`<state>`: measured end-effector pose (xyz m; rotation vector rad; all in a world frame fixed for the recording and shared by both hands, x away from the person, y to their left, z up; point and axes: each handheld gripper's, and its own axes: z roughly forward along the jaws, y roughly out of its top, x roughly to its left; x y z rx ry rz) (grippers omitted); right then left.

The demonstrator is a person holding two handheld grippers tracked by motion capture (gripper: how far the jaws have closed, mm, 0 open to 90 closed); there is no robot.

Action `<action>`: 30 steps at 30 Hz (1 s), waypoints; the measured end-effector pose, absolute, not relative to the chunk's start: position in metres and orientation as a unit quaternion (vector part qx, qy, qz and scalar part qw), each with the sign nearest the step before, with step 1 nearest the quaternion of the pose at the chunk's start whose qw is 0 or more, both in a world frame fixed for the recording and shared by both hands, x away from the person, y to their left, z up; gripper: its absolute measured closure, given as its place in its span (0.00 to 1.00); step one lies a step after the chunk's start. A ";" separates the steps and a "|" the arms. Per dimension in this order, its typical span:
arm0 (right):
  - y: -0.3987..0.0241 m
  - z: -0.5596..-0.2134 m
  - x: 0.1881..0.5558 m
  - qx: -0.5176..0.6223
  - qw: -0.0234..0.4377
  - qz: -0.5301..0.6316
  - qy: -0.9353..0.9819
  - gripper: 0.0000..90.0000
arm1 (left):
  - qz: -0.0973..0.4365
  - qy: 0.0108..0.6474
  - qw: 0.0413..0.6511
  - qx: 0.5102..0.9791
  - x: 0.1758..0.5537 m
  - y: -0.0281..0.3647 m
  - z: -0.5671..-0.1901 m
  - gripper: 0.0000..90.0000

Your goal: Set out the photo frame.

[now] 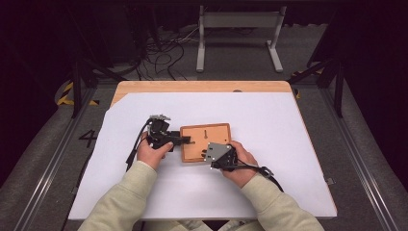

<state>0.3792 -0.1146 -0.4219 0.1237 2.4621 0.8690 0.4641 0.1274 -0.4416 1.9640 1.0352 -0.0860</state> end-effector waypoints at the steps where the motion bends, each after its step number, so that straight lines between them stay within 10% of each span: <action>1: -0.115 -0.422 0.379 0.046 0.261 0.321 0.909 0.94 | -0.035 0.418 0.444 0.792 0.464 0.127 -0.442 0.43; 30: -0.116 -0.419 0.380 0.051 0.242 0.324 0.913 0.90 | -0.035 0.395 0.456 0.797 0.463 0.119 -0.445 0.44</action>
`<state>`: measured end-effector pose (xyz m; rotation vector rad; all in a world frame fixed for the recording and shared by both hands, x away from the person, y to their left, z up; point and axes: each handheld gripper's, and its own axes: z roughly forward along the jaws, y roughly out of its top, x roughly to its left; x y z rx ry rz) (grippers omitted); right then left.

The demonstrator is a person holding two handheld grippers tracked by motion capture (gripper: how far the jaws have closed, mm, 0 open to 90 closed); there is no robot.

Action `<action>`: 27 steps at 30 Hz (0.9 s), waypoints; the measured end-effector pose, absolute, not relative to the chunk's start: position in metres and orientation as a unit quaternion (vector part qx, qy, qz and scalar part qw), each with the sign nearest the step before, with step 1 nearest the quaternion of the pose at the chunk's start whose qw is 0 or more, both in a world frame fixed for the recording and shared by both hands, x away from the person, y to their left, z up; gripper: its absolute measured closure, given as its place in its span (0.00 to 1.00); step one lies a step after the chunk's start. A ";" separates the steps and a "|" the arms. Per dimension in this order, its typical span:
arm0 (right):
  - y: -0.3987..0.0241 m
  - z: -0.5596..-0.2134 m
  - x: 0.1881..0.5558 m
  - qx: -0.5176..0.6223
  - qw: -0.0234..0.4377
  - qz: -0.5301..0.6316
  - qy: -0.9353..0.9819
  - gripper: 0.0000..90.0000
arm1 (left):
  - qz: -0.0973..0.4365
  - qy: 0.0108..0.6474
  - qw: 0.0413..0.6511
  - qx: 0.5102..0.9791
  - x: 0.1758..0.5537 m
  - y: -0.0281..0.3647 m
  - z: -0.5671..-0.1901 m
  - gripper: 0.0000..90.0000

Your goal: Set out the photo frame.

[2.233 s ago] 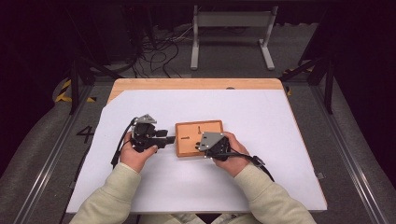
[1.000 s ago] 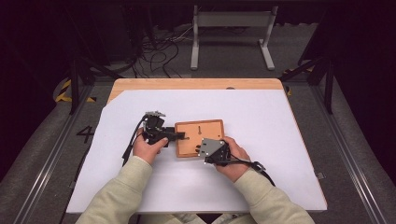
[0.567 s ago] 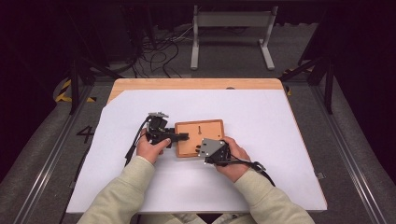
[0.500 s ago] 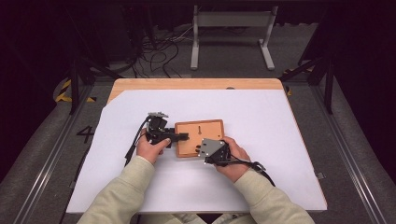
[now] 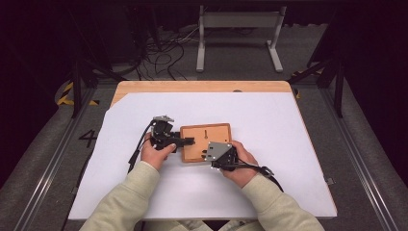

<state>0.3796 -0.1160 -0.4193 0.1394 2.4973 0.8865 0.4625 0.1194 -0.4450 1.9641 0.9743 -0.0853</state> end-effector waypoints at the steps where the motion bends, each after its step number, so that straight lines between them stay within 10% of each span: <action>1: -0.117 -0.418 0.380 0.052 0.236 0.327 0.914 0.89 | -0.029 0.393 0.456 0.798 0.462 0.119 -0.445 0.44; 27: -0.196 -0.356 0.384 0.154 0.262 0.426 0.852 0.79 | 0.109 0.302 0.434 0.842 0.421 0.107 -0.419 0.45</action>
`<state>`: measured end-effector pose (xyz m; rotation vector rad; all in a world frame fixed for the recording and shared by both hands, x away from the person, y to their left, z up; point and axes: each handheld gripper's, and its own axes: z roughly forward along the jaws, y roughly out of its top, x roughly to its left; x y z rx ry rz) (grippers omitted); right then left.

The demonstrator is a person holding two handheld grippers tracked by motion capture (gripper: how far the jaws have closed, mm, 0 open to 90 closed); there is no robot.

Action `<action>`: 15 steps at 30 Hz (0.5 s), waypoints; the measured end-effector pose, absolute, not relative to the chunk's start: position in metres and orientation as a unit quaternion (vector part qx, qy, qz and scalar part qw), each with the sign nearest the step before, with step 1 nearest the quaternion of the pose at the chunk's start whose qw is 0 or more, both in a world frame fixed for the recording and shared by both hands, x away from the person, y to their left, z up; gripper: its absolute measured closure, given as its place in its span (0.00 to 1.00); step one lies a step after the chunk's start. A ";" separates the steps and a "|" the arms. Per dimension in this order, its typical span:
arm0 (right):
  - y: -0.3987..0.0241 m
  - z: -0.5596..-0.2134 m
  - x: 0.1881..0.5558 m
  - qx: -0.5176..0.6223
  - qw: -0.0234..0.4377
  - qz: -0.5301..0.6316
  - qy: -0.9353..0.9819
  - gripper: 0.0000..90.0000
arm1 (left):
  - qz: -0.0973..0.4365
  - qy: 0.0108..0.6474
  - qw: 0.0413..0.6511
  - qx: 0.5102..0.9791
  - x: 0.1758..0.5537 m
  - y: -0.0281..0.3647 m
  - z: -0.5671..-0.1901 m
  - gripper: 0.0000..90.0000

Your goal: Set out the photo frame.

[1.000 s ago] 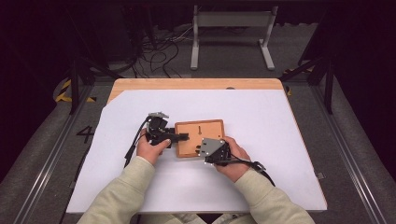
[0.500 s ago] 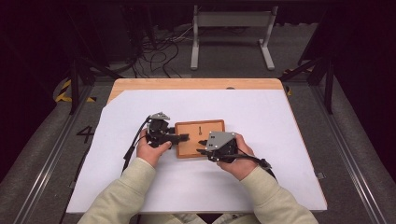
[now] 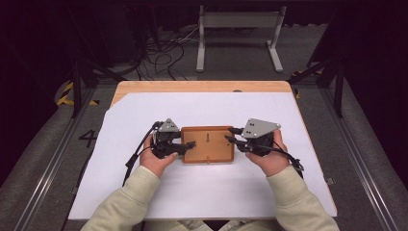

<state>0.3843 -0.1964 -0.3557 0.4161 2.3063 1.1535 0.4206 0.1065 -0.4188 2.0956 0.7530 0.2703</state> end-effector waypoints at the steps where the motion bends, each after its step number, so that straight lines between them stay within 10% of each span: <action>1: -0.202 -0.354 0.384 0.159 0.265 0.427 0.850 0.79 | 0.106 0.298 0.437 0.842 0.419 0.107 -0.418 0.48; 15: -0.230 -0.342 0.382 0.190 0.275 0.451 0.828 0.78 | 0.182 0.207 0.413 0.868 0.381 0.088 -0.410 0.62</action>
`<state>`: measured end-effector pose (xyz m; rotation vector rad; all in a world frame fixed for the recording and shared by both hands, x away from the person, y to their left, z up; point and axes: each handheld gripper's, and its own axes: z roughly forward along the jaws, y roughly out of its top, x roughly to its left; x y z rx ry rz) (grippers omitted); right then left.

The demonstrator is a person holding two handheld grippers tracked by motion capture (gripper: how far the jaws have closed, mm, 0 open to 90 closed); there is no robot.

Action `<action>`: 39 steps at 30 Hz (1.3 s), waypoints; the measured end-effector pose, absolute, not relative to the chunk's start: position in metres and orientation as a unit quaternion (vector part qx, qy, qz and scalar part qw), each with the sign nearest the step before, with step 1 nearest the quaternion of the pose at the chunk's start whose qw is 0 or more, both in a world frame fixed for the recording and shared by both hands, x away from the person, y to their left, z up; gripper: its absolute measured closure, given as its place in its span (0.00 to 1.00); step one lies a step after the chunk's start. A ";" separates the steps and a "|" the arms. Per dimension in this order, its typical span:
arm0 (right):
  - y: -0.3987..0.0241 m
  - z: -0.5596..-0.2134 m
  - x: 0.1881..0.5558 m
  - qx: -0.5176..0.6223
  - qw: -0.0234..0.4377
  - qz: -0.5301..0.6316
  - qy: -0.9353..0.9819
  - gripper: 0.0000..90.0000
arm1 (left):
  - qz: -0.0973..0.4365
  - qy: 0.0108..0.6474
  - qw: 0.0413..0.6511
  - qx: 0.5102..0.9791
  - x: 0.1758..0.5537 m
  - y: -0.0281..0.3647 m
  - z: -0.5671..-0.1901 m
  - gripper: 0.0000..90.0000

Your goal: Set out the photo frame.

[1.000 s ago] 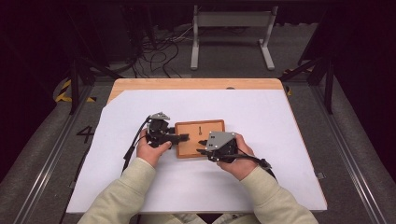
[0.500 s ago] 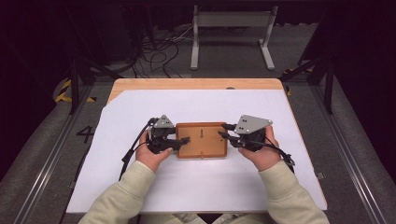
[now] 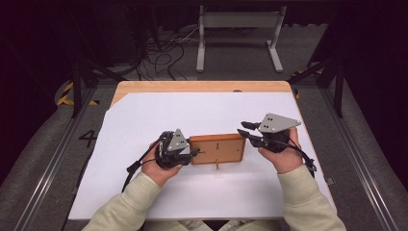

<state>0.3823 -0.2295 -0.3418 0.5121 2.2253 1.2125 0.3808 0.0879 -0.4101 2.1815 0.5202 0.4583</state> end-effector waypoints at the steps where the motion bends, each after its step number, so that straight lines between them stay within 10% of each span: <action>1: -0.232 -0.341 0.382 0.192 0.275 0.453 0.826 0.78 | 0.183 0.205 0.416 0.867 0.379 0.089 -0.410 0.63; 39: -0.271 -0.355 0.364 0.233 0.239 0.442 0.832 0.89 | 0.108 0.170 0.421 0.884 0.344 0.122 -0.403 0.70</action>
